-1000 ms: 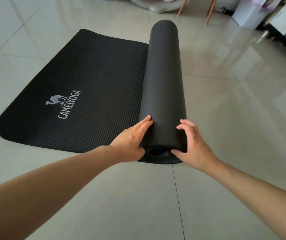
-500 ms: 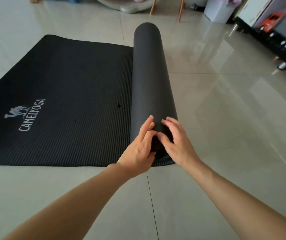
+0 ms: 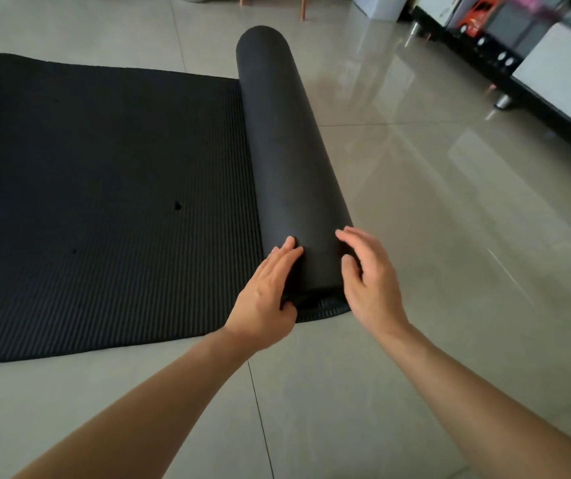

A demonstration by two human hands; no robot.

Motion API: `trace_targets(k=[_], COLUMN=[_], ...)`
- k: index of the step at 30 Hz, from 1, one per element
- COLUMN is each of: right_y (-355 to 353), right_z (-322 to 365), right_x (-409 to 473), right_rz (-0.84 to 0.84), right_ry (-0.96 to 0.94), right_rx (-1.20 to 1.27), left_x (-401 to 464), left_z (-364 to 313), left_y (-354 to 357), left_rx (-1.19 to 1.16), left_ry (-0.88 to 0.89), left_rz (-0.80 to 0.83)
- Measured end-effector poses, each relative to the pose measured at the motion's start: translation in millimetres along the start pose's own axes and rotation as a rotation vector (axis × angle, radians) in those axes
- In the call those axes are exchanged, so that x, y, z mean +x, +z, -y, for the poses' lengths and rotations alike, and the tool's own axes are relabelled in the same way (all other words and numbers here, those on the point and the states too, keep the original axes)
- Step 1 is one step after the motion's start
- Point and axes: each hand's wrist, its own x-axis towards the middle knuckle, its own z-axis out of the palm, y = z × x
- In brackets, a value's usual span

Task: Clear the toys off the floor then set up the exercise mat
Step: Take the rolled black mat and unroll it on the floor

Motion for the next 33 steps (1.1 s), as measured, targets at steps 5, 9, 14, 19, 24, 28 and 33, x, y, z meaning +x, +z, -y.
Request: trace_targets(k=[5,9,14,19,24,28,33], right_y=[7,-10,-31,-34,-32,-27,-18], right_z=[-17,-53,-76,-85,-81,-72,-64], right_x=[-8,-6,-15,-13,-6,-5,-17], right_rz=[0.124,0.135,0.231,0.179,0.089,0.078,0.045], right_ry=[-0.255,-0.203,0.108,0.198,0.36,0.342,0.383], right_rx=[-0.329,-0.267,-0.054,-0.087,-0.141,-0.22,-0.181], left_x=[8,-5,-14,-11,-9,-12,-31], left_z=[-2,25,67,73,64,62,65], left_y=[5,0,-16,-14,-13,-21,-36], left_rx=[-0.026,0.45,0.79,0.994,1.085,1.053,1.011], left_ry=[0.093,-0.052,-0.285,-0.205,-0.18,-0.193,-0.248], left_rz=[0.09,0.279,0.525,0.576,0.575,0.518,0.419])
